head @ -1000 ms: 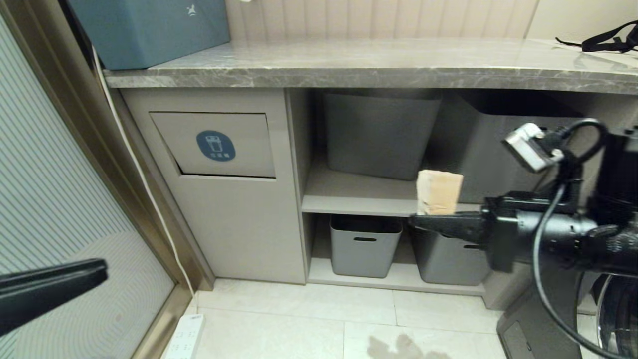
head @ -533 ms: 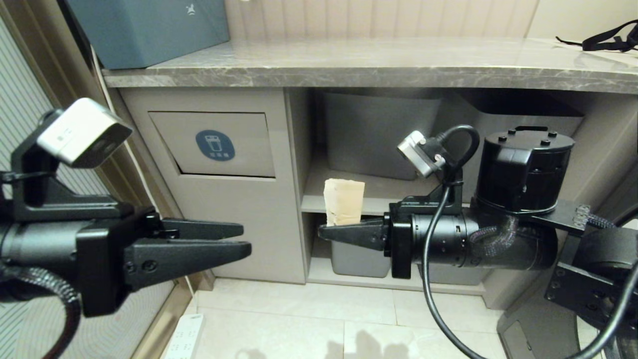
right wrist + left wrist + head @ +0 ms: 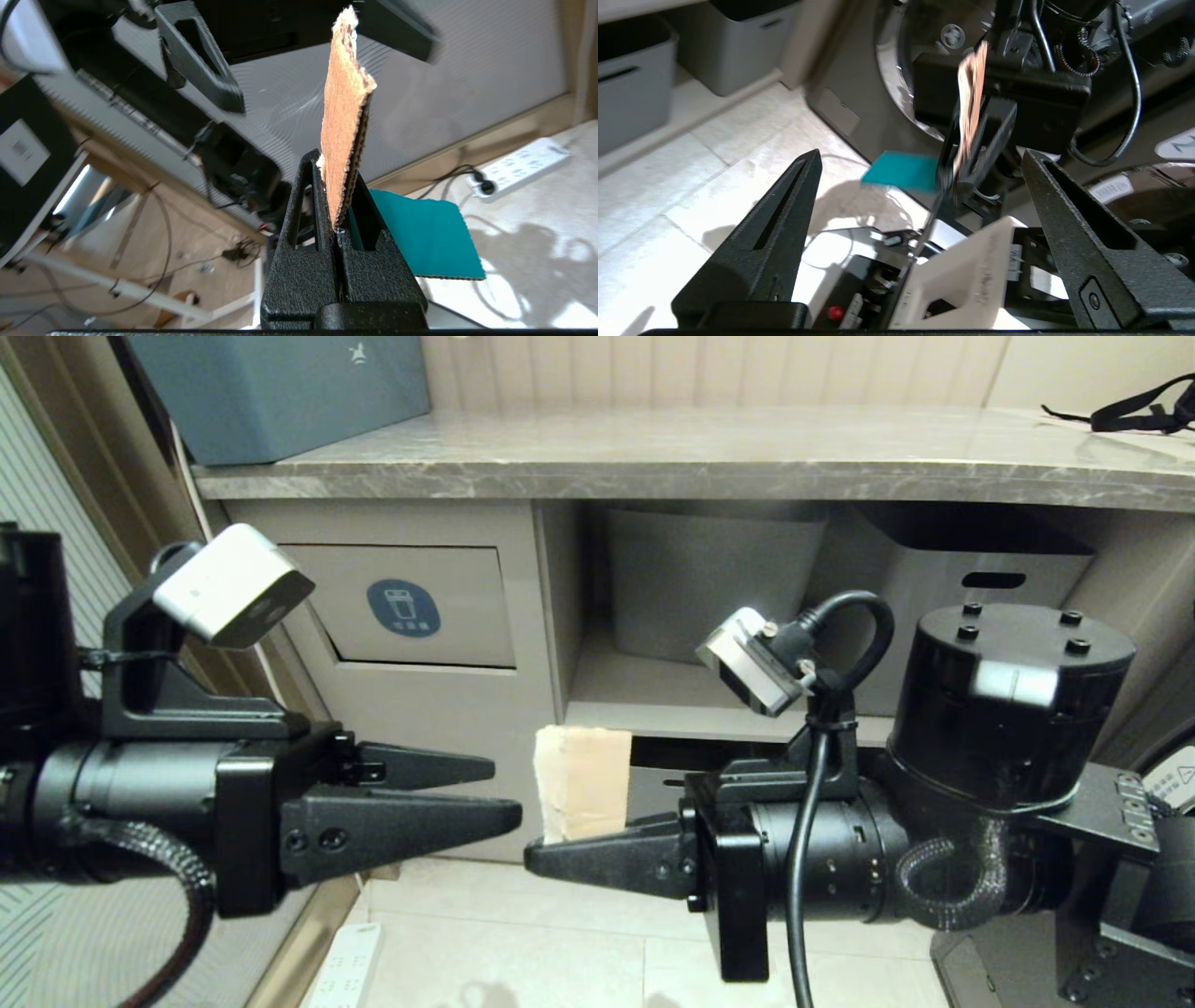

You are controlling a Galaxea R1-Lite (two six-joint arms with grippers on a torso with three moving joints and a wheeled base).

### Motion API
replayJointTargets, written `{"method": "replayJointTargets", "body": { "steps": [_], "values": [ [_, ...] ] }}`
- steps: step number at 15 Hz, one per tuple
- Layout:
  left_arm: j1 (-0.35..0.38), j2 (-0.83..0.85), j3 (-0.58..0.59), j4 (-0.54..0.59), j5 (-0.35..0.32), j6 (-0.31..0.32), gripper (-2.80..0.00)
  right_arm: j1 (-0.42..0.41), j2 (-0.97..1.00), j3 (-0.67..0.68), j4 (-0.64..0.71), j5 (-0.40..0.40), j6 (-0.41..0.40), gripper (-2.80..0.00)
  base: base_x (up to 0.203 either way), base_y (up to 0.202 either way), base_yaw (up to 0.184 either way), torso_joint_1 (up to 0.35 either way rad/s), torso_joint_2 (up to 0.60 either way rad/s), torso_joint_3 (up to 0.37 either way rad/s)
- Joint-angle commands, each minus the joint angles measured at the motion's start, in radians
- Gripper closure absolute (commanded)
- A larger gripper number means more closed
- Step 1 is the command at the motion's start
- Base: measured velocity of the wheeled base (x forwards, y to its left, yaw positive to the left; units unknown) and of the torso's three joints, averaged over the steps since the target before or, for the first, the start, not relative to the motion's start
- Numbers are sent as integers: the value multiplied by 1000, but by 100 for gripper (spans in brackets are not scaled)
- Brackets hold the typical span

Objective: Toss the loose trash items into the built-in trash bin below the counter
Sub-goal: Hand it to the other hand

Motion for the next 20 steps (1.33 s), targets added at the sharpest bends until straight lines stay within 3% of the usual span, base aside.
{"method": "replayJointTargets", "body": {
  "steps": [1,8,11,12,20],
  "values": [
    [-22,16,-7,-4,-3,-18,-280,32,0,-4,-5,2,4,0,0,0,0,0,0,0],
    [-111,26,-7,-9,2,-18,-280,51,25,-22,-5,1,-4,0,0,0,0,0,0,0],
    [-117,37,-10,-13,3,-16,-280,67,42,-42,-5,0,-4,0,0,0,0,0,0,0],
    [-118,41,-7,-19,3,-15,0,72,42,-42,-5,0,-4,0,0,0,0,0,0,0],
    [-120,48,10,-35,6,-16,0,83,38,-42,-5,-18,1,0,0,0,0,0,0,0]
  ]
}}
